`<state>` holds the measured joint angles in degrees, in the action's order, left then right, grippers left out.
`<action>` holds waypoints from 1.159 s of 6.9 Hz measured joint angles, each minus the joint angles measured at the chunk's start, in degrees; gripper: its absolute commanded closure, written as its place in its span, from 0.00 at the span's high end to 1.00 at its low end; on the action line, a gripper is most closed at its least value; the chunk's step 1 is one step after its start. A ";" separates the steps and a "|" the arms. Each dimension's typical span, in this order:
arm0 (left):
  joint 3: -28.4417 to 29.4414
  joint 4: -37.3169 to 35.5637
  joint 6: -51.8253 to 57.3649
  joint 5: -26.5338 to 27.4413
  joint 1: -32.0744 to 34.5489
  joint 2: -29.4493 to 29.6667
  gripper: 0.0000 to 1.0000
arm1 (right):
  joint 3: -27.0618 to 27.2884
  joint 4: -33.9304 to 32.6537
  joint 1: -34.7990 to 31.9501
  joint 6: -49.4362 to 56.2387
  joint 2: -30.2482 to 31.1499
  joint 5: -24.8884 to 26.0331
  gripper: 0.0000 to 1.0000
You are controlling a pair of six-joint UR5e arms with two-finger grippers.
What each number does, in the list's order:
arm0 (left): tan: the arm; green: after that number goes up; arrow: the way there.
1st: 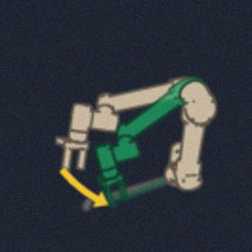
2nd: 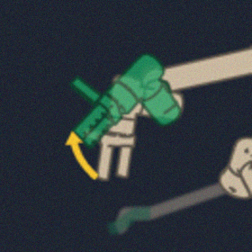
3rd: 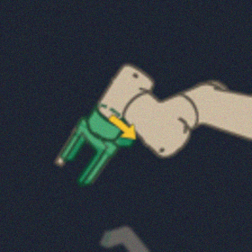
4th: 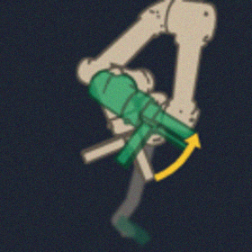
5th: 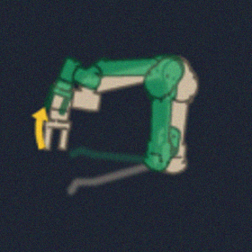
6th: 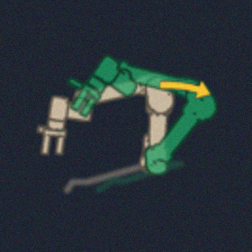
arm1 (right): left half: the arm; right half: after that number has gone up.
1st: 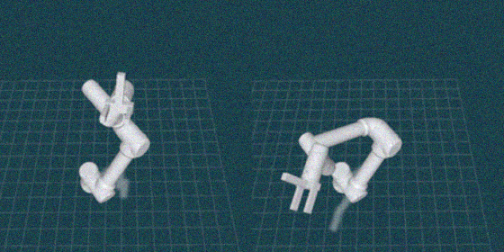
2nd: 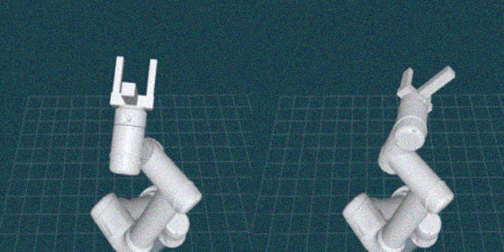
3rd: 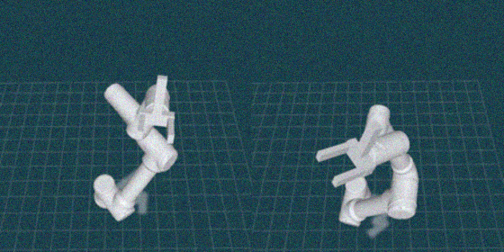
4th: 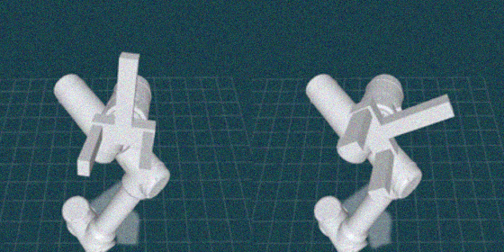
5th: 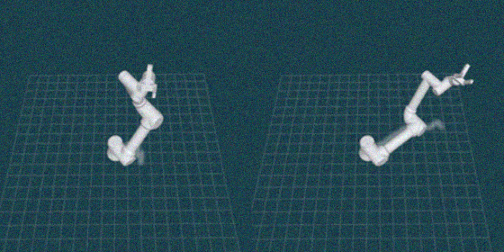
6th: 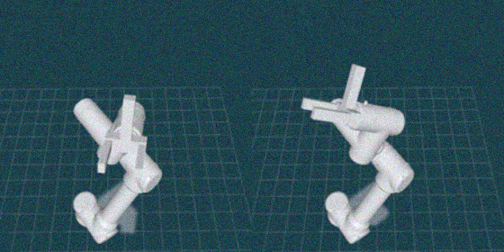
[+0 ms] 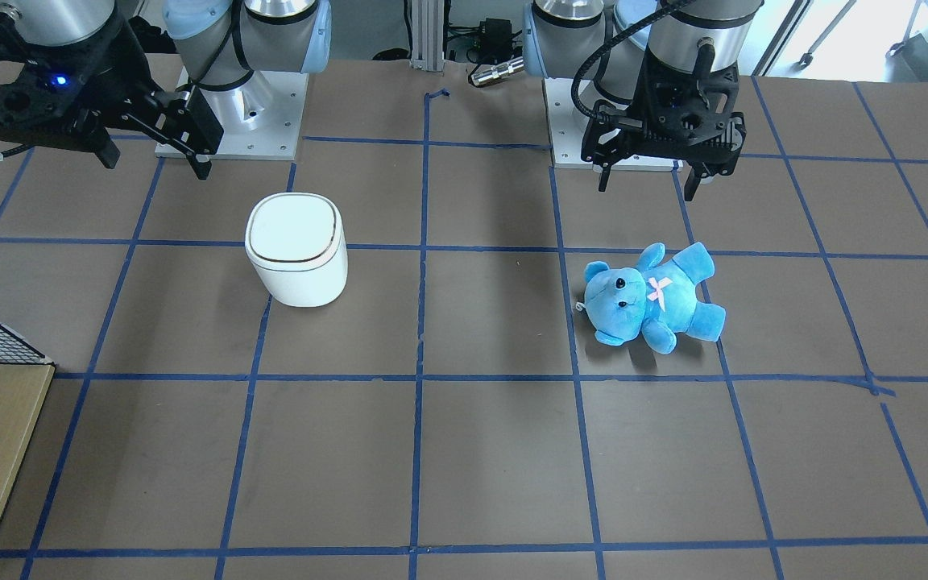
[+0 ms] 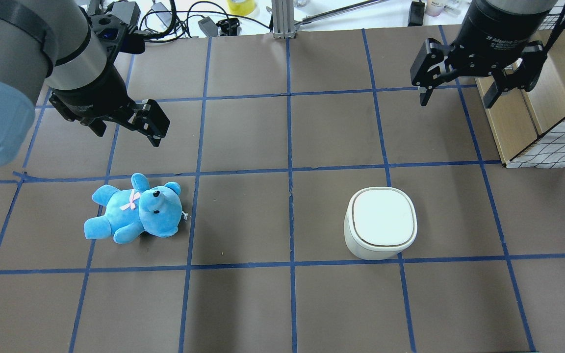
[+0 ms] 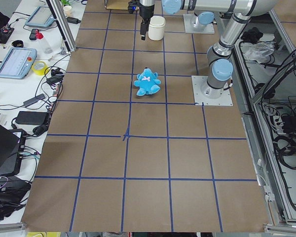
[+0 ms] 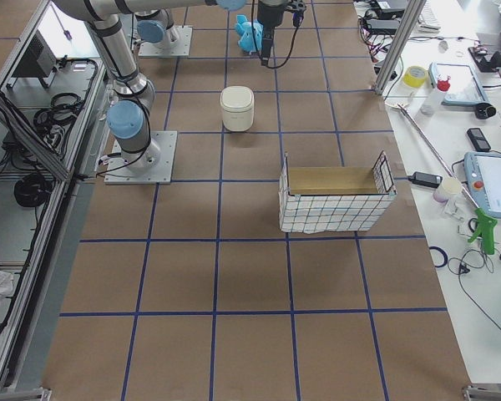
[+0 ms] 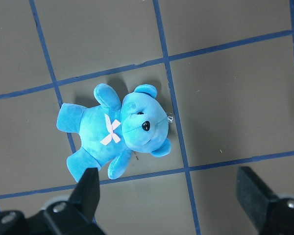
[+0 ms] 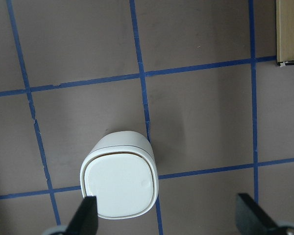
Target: Open trash can with right arm
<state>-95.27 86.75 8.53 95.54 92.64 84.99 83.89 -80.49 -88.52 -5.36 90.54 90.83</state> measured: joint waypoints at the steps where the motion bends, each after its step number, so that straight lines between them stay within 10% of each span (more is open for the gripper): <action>1: 0.00 0.00 0.00 0.00 0.00 0.00 1.00 | 0.03 0.04 0.08 -0.04 -0.03 0.34 1.00; 8: 0.00 0.00 0.00 0.00 0.00 0.00 1.00 | 1.01 -0.04 0.00 -0.60 -0.27 0.05 1.00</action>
<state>-95.27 86.75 8.53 95.54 92.64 84.99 84.90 -80.53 -88.52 -5.96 90.27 90.88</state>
